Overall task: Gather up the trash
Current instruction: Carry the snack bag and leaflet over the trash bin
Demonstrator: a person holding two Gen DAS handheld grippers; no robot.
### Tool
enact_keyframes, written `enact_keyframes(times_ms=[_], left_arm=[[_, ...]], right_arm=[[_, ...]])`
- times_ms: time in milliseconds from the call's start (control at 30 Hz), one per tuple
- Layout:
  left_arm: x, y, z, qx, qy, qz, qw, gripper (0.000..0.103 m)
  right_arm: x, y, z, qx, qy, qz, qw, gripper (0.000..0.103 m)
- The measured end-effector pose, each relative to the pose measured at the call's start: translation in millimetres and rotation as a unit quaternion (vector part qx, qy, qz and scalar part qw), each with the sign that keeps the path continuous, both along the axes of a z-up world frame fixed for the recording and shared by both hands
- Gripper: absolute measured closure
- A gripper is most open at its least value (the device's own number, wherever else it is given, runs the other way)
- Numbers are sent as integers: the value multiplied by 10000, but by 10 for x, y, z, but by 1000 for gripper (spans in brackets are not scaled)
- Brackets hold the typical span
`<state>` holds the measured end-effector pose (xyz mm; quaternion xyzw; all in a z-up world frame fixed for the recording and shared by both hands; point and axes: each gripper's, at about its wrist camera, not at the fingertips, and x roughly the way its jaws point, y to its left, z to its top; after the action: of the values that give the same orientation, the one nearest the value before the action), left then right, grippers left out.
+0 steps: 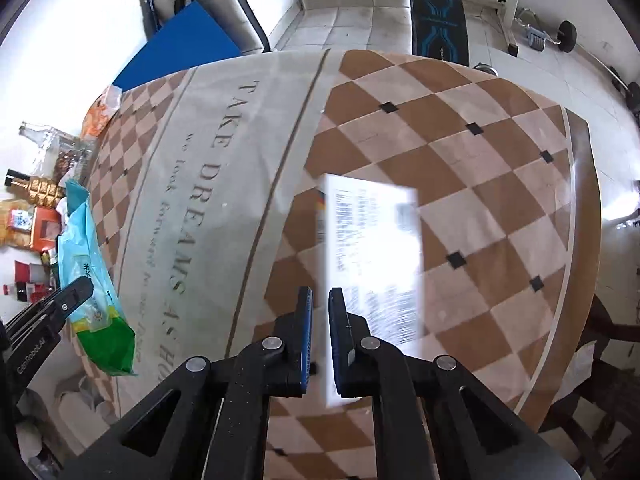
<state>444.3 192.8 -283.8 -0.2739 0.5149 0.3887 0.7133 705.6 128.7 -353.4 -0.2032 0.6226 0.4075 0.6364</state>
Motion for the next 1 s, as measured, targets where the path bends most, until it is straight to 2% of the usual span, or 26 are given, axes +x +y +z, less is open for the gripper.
enact_keyframes(times_ms=[67,100,133,167,200,233,300,400,500,533,633,667,700,767,833,1000], left_arm=[[-107,-116,-4,169,138,28,9998,92],[-156,-139,-37,123,139,81,9998,92],[-212,-154,-83,23,103,190,9998,92],[-258,-173,-138,-30,127,308,9994,92],[-289,-183,-200,-24,182,415,9990,92],[-314,-191,-239,4,226,496,9985,92],[-326,-170,-351,155,421,645,9969,92],[-296,-97,-503,261,649,769,9946,92],[-283,-47,-544,256,695,812,9939,92],[-276,-40,-540,268,692,802,9940,92],[-288,-35,-490,318,674,794,9941,92],[-297,-32,-475,328,659,796,9941,92],[-312,-37,-446,347,637,800,9942,92],[-343,-61,-385,390,577,792,9944,92],[-388,-109,-313,447,523,767,9947,92],[-642,-353,-45,557,274,651,9959,92]], right_arm=[[-69,-107,-51,-38,237,-110,9997,92],[-88,-157,-85,-100,259,-181,9994,83],[-83,-196,-120,-114,272,-217,9993,65],[-79,-240,-173,-136,293,-309,9990,53],[-65,-261,-215,-179,286,-370,9987,31],[-48,-267,-251,-196,268,-400,9987,26],[6,-253,-303,-302,-41,-460,9985,26],[102,-123,-474,-738,-604,-349,9948,15],[156,1,-739,-1112,-589,-156,9919,14],[145,26,-773,-1164,-683,-88,9908,10],[125,37,-784,-1109,-843,-147,9901,12],[107,33,-761,-1039,-908,-138,9903,16],[85,34,-718,-947,-996,-109,9905,30],[21,47,-717,-918,-857,-11,9921,30],[-63,18,-695,-880,-919,49,9919,30],[-395,-240,-417,-408,-794,61,9960,30]])
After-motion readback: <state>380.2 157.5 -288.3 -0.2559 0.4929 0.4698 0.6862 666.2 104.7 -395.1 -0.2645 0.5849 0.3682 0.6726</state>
